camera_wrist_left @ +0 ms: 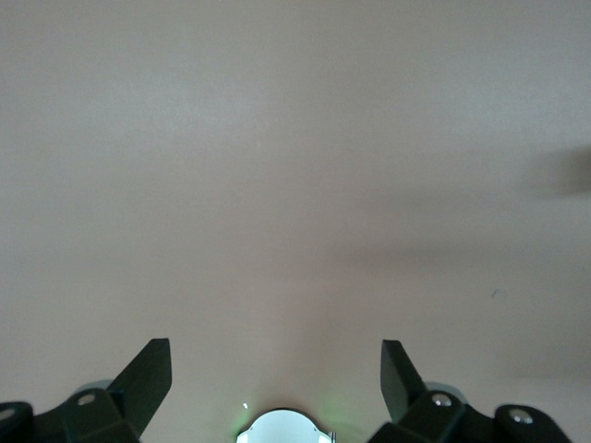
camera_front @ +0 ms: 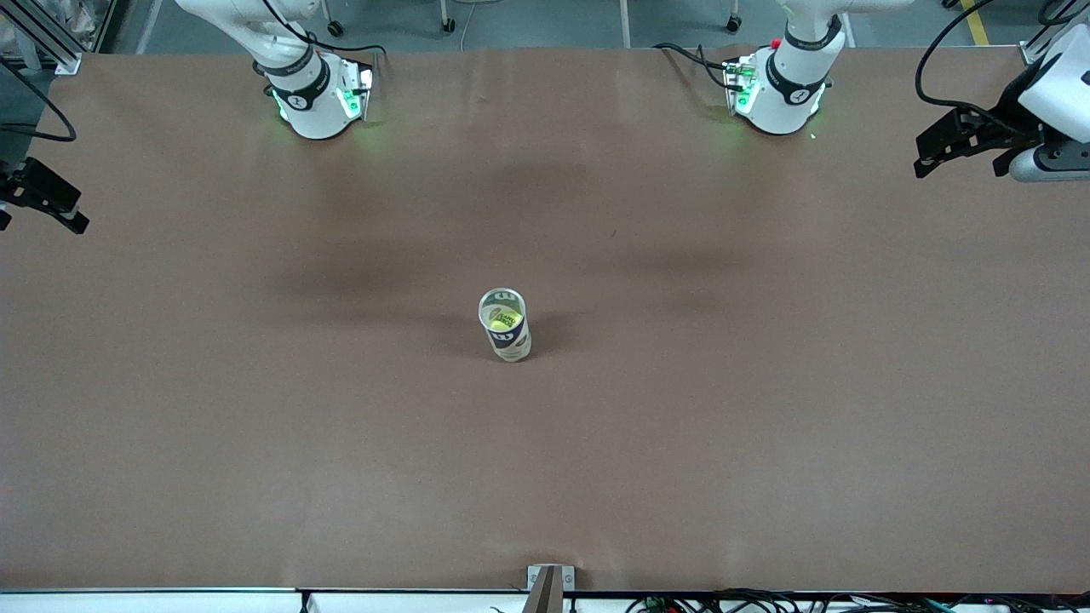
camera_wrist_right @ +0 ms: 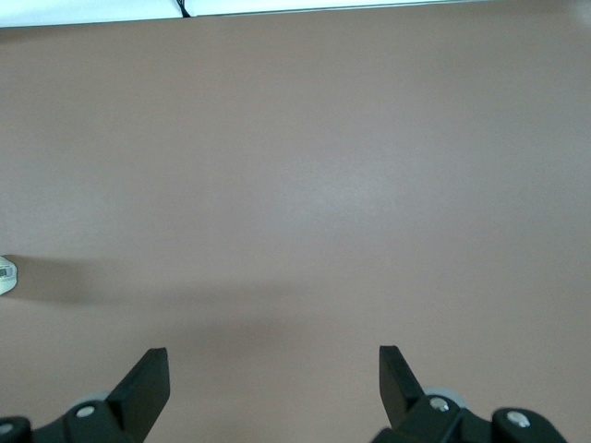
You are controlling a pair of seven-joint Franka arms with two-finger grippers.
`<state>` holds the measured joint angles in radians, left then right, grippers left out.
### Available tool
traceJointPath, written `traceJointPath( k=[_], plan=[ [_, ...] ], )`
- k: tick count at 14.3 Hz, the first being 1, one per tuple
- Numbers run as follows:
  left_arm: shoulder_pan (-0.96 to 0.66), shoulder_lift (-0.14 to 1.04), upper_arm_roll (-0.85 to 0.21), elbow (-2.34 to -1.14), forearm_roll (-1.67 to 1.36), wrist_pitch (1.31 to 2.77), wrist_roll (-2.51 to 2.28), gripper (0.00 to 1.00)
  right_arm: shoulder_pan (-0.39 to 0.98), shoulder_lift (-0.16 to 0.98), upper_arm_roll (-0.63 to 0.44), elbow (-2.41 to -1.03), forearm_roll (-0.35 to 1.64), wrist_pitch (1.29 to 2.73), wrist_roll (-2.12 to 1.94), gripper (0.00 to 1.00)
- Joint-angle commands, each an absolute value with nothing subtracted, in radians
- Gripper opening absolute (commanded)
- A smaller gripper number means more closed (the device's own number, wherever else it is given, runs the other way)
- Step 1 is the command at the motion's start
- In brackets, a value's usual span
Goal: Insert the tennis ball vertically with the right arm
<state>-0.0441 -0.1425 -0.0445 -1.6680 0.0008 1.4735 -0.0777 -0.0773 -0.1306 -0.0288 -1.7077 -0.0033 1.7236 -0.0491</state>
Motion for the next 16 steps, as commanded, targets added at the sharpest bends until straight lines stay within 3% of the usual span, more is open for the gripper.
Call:
traceJointPath(
  k=[1,16],
  plan=[
    [-0.054,-0.146,-0.038,-1.681,-0.005,1.496,-0.063,1.00,-0.092,-0.126,-0.012,-1.694,-0.015,1.712,-0.043,1.00],
    [-0.046,-0.091,-0.035,-1.600,-0.008,1.499,-0.069,1.00,-0.084,-0.121,-0.032,-1.698,-0.014,1.718,-0.043,1.00]
  ],
)
